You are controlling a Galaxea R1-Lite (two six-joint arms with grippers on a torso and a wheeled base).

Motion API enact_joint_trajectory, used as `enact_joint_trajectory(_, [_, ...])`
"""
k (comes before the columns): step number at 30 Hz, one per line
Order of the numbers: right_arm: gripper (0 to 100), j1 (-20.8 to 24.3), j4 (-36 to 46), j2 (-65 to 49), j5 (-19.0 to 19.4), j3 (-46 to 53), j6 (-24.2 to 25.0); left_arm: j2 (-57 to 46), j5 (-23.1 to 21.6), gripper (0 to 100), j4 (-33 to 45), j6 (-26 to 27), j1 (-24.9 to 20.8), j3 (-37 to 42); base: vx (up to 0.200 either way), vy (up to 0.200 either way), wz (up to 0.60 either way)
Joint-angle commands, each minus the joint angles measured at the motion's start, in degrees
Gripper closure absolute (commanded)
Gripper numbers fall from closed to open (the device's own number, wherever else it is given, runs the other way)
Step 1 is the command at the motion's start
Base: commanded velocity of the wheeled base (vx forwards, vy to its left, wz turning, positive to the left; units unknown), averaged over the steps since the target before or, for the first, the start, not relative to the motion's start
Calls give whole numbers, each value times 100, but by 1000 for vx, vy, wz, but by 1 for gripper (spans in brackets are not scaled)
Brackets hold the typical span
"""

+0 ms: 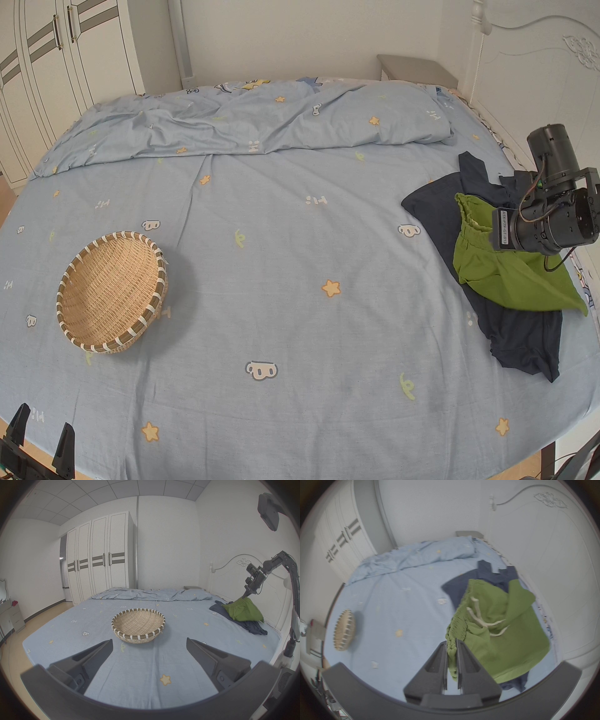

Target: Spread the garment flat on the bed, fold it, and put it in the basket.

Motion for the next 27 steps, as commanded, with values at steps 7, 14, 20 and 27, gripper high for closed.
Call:
enact_joint_trajectory(7, [100, 2200, 263, 225, 122, -1130, 1003, -57, 4, 0, -2, 5, 0, 101, 0, 0, 0])
enact_joint_trajectory(14, [100, 3413, 333, 1016, 51, -2281, 1082, -57, 4, 0, -2, -4, 0, 101, 0, 0, 0])
enact_joint_trajectory(20, [100, 4107, 280, 1939, -10, -3160, 1117, -66, -5, 0, -2, -4, 0, 101, 0, 0, 0])
enact_joint_trajectory(27, [100, 4177, 333, 2370, 7, -3134, 1310, -66, 4, 0, -2, -4, 0, 101, 0, 0, 0])
